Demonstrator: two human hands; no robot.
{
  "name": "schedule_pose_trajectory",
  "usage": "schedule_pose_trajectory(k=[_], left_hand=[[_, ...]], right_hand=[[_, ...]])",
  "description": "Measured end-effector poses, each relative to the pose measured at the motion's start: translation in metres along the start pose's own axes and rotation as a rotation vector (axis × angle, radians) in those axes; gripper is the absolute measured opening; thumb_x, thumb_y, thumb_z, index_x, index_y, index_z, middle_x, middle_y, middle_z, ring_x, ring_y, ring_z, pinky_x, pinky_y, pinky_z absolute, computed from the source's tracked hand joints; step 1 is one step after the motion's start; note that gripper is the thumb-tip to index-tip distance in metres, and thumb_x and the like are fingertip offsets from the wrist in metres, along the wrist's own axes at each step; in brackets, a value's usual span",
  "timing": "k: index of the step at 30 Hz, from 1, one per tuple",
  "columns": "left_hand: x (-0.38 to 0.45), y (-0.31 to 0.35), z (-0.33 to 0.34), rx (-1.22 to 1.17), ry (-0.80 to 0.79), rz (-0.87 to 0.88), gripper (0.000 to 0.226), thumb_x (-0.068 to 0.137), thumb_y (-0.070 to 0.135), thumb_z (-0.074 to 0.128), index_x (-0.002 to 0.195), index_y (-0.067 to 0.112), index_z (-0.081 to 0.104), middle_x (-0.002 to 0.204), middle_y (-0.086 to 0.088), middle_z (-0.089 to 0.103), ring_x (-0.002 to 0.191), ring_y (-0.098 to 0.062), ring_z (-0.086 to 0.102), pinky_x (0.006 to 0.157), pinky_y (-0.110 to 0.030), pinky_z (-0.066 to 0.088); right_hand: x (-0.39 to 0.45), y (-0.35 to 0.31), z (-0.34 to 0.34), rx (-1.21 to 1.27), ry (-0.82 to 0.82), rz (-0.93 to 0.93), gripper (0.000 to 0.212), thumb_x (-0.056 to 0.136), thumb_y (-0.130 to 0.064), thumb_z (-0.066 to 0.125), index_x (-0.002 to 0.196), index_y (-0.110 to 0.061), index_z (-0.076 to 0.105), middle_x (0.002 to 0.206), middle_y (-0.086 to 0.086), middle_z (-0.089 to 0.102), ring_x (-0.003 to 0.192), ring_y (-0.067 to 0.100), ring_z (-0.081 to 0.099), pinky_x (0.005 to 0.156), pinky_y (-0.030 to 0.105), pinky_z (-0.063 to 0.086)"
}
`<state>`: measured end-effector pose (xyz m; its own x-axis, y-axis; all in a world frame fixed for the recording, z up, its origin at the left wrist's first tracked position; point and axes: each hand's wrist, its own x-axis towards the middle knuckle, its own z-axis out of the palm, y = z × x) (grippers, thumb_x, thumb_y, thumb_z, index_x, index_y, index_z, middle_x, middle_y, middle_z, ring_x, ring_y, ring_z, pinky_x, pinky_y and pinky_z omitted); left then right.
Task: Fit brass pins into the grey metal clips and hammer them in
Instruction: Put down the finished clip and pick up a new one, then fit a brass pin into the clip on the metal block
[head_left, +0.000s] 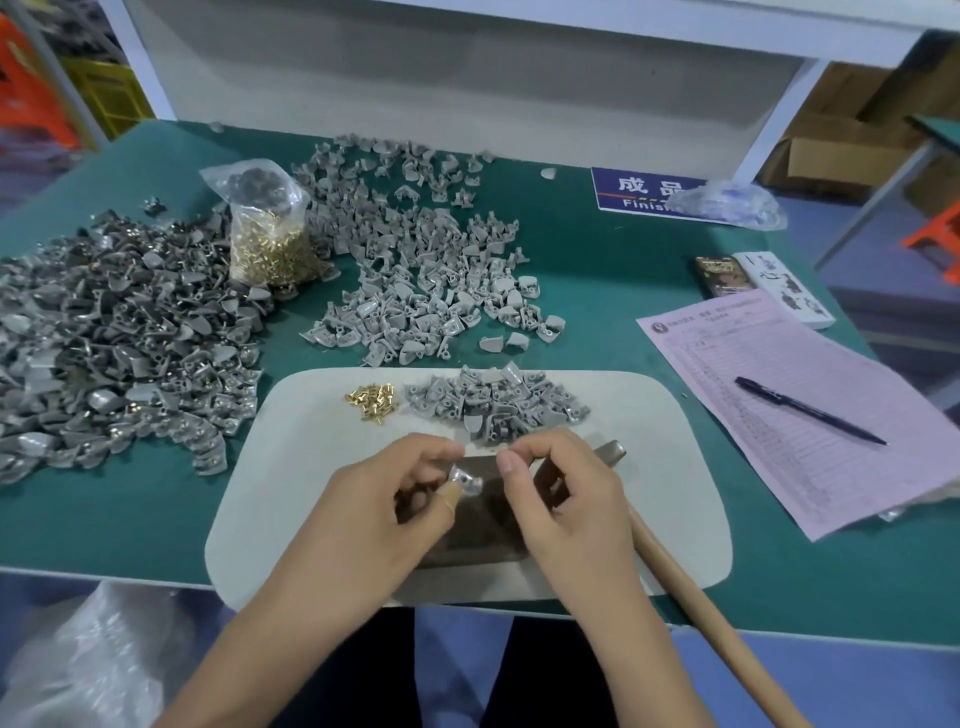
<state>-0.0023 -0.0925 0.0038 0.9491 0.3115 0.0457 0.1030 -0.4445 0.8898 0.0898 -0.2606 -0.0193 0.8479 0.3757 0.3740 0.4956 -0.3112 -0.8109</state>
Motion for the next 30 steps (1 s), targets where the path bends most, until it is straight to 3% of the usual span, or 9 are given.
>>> schedule_pose_trajectory(k=[6,11,14,17,19,21,23,25,30], left_hand=[[0.0,0.003,0.001,0.059,0.014,-0.014,0.019,0.085,0.028,0.076,0.096,0.041,0.067,0.09,0.02,0.066,0.077,-0.01,0.059,0.068,-0.009,0.042],[0.001,0.004,0.0,0.195,0.002,-0.003,0.018,0.081,0.031,0.079,0.091,0.037,0.065,0.092,0.026,0.062,0.08,-0.003,0.056,0.068,-0.01,0.04],[-0.002,0.002,0.0,0.251,-0.043,-0.004,0.029,0.073,0.048,0.08,0.09,0.038,0.059,0.093,0.022,0.058,0.082,-0.003,0.054,0.063,-0.018,0.039],[-0.002,0.002,-0.004,0.327,-0.025,0.044,0.034,0.074,0.063,0.065,0.099,0.043,0.052,0.099,0.021,0.055,0.088,0.001,0.054,0.068,-0.021,0.043],[0.003,0.005,-0.008,0.333,-0.042,0.116,0.023,0.089,0.048,0.062,0.111,0.046,0.056,0.104,0.024,0.055,0.099,0.003,0.055,0.081,-0.027,0.049],[0.01,0.006,-0.012,0.34,-0.124,0.167,0.033,0.097,0.025,0.06,0.123,0.045,0.061,0.111,0.025,0.055,0.11,0.001,0.053,0.092,-0.031,0.048],[0.017,0.006,-0.014,0.41,-0.221,0.207,0.046,0.095,0.01,0.061,0.125,0.045,0.064,0.111,0.025,0.056,0.11,0.0,0.05,0.093,-0.031,0.047],[0.024,0.008,-0.014,0.484,-0.271,0.241,0.042,0.094,0.012,0.064,0.12,0.044,0.068,0.106,0.023,0.059,0.106,-0.002,0.049,0.089,-0.032,0.047],[0.026,0.008,-0.016,0.542,-0.221,0.271,0.013,0.095,0.036,0.065,0.106,0.039,0.07,0.094,0.023,0.061,0.101,-0.003,0.05,0.082,-0.029,0.046]], right_hand=[[0.003,0.007,-0.01,0.015,-0.026,0.033,0.006,0.095,-0.037,0.066,0.089,-0.036,0.065,0.091,-0.013,0.069,0.067,0.015,0.059,0.061,0.023,0.044],[-0.001,0.009,-0.01,0.009,-0.06,0.04,0.006,0.094,-0.029,0.068,0.092,-0.034,0.066,0.095,-0.012,0.07,0.07,0.016,0.06,0.064,0.022,0.046],[-0.003,0.008,-0.009,0.019,-0.059,0.047,0.007,0.093,-0.028,0.068,0.092,-0.034,0.067,0.094,-0.012,0.07,0.071,0.016,0.06,0.066,0.024,0.047],[-0.004,0.009,-0.009,0.019,-0.064,0.059,0.007,0.093,-0.027,0.069,0.09,-0.033,0.068,0.093,-0.013,0.069,0.068,0.016,0.059,0.066,0.023,0.046],[-0.004,0.008,-0.01,0.022,-0.074,0.073,0.006,0.092,-0.028,0.068,0.089,-0.033,0.068,0.092,-0.014,0.069,0.067,0.016,0.057,0.065,0.023,0.045],[-0.004,0.007,-0.01,0.017,-0.084,0.071,0.006,0.092,-0.028,0.067,0.088,-0.033,0.067,0.091,-0.015,0.068,0.066,0.015,0.056,0.064,0.022,0.045],[-0.003,0.005,-0.011,0.003,-0.092,0.065,0.006,0.092,-0.029,0.067,0.089,-0.033,0.068,0.09,-0.015,0.068,0.066,0.015,0.056,0.064,0.023,0.045],[-0.002,0.005,-0.011,-0.01,-0.083,0.064,0.005,0.091,-0.029,0.067,0.088,-0.033,0.067,0.091,-0.015,0.068,0.067,0.017,0.057,0.064,0.025,0.046],[-0.001,0.006,-0.011,-0.024,-0.083,0.086,0.005,0.09,-0.031,0.066,0.086,-0.034,0.066,0.09,-0.016,0.069,0.064,0.016,0.055,0.064,0.025,0.046]])
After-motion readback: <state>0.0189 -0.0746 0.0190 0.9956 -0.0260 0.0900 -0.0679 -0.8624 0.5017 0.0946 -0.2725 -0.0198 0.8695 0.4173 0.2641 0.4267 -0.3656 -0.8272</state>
